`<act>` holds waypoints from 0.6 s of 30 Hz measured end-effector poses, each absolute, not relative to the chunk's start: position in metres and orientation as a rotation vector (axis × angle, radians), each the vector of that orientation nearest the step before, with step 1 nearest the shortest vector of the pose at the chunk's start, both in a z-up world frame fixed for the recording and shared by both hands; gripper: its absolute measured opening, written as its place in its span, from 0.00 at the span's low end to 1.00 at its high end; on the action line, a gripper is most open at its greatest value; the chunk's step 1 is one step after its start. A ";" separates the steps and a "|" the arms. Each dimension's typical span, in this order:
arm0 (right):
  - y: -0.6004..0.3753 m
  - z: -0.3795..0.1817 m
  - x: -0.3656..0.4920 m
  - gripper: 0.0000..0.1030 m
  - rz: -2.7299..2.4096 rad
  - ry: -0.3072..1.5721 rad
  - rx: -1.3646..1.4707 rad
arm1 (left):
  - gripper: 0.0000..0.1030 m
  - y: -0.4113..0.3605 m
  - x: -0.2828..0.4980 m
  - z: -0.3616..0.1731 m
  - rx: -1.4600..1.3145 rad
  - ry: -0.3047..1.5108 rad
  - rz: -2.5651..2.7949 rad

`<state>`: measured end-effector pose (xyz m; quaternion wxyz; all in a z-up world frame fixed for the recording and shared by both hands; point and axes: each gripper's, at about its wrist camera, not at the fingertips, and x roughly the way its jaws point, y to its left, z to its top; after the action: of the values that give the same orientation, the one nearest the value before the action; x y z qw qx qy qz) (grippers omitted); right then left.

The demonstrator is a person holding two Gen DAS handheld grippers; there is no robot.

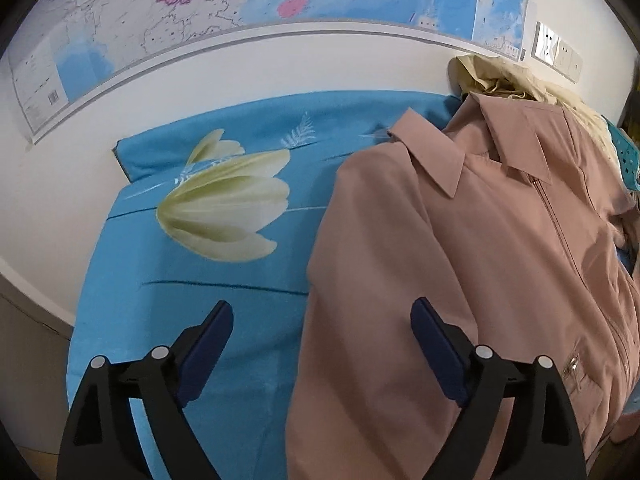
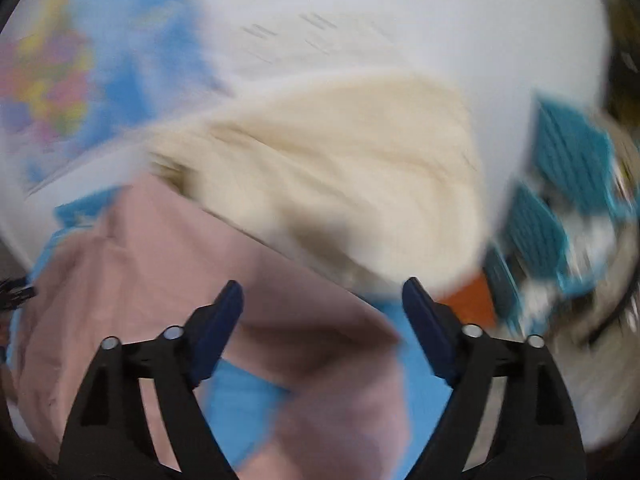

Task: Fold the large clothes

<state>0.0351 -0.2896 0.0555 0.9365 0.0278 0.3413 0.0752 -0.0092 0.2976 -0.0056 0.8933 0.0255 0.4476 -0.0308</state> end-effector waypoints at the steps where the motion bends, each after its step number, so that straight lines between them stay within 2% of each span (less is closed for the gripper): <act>1: -0.270 0.063 0.038 0.82 0.210 0.682 0.018 | 0.86 0.298 -0.007 -0.005 0.035 0.929 -0.075; 3: -0.222 0.066 0.049 0.87 0.290 0.651 -0.100 | 0.87 0.296 0.000 -0.004 0.002 0.930 -0.112; 7: -0.134 0.044 0.099 0.85 0.351 0.667 -0.305 | 0.88 0.272 0.027 -0.016 0.037 0.984 -0.159; 8: -0.123 0.037 0.111 0.83 0.340 0.679 -0.338 | 0.85 0.268 0.033 -0.020 0.049 1.002 -0.157; 9: -0.110 0.031 0.124 0.76 0.338 0.701 -0.365 | 0.79 0.264 0.041 -0.027 0.054 1.033 -0.163; 11: -0.095 0.017 0.153 0.38 0.353 0.771 -0.370 | 0.49 0.261 0.049 -0.038 0.048 1.072 -0.170; 12: -0.093 0.015 0.160 0.04 0.367 0.797 -0.357 | 0.40 0.261 0.053 -0.042 0.051 1.084 -0.158; 13: -0.094 0.017 0.168 0.03 0.373 0.815 -0.333 | 0.22 0.262 0.054 -0.042 0.048 1.079 -0.146; 14: -0.103 0.027 0.173 0.02 0.377 0.794 -0.268 | 0.16 0.264 0.055 -0.039 0.033 1.073 -0.145; 16: -0.129 0.053 0.176 0.02 0.364 0.736 -0.139 | 0.19 0.275 0.050 -0.025 -0.015 1.023 -0.138; 17: -0.138 0.061 0.177 0.02 0.347 0.713 -0.099 | 0.39 0.280 0.047 -0.020 -0.030 1.002 -0.128; 18: -0.145 0.065 0.178 0.02 0.323 0.698 -0.086 | 0.53 0.287 0.043 -0.014 -0.037 0.982 -0.102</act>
<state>0.1783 -0.1447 0.0649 0.9261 -0.0418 0.3402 0.1576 0.0425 0.2872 -0.0137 0.8805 -0.0177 0.4712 -0.0491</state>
